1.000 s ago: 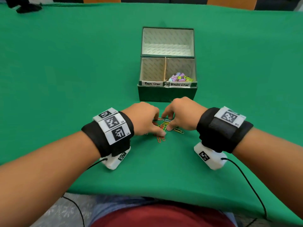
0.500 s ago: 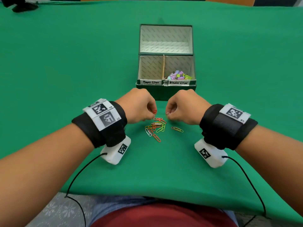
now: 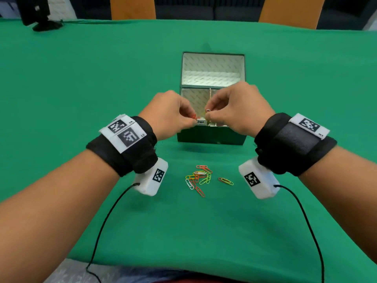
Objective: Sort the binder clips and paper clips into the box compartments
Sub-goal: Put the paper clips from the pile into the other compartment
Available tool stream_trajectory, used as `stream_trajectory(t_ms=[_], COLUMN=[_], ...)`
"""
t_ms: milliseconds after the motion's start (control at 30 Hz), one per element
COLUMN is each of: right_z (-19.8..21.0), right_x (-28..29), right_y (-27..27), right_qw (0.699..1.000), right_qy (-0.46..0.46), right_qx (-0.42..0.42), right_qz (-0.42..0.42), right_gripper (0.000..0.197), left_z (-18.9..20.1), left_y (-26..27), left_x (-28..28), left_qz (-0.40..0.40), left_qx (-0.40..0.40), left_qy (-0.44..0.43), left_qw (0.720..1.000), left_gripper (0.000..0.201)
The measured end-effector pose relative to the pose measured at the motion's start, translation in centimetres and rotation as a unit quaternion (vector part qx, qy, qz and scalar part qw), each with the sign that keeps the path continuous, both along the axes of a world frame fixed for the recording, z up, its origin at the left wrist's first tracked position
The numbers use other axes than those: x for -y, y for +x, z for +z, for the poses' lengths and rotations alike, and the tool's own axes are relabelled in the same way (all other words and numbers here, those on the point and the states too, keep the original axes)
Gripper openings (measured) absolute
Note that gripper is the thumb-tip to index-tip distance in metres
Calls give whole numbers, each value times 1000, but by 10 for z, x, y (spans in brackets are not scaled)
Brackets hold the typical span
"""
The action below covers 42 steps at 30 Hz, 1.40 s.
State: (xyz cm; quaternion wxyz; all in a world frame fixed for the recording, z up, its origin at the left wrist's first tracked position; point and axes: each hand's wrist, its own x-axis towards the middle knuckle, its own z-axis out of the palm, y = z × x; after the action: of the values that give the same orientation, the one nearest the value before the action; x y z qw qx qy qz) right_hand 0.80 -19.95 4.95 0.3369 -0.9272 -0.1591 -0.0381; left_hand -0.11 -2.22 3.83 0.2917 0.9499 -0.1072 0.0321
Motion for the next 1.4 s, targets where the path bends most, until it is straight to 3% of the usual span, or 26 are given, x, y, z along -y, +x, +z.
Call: stream_trajectory(t_ms=[167, 267, 367, 600, 767, 933, 1200, 1300, 1400], right_z=[11, -9, -22, -13, -46, -65, -60, -62, -63], right_x=[-23, -32, -31, -4, 20, 41, 42, 33, 24], right_y=[35, 48, 48, 13, -24, -43, -49, -45, -38], right_qw=[998, 997, 990, 997, 998, 982, 938, 934, 944], right_qy=[15, -76, -137, -6, -62, -137, -281, -289, -268], right_qx=[56, 17, -23, 67, -30, -126, -170, -168, -155], right_qz=[-26, -15, -10, -43, -7, 15, 107, 122, 118], right_gripper=[6, 4, 22, 28, 29, 33, 62, 61, 50], left_z=[32, 25, 11, 8, -4, -15, -47, -56, -58], left_y=[26, 30, 30, 43, 50, 23, -27, -36, -40], left_x=[-8, -9, -10, 0, 6, 10, 9, 10, 15], left_qz=[59, 74, 77, 51, 32, 3, -100, -113, -137], left_qx=[79, 71, 54, 103, 30, 79, -84, -135, -147], left_qy=[2, 13, 19, -21, 26, -24, 97, 138, 177], left_qw=[995, 995, 995, 993, 999, 997, 987, 975, 964], left_gripper=[4, 2, 1, 9, 19, 12, 16, 28, 52])
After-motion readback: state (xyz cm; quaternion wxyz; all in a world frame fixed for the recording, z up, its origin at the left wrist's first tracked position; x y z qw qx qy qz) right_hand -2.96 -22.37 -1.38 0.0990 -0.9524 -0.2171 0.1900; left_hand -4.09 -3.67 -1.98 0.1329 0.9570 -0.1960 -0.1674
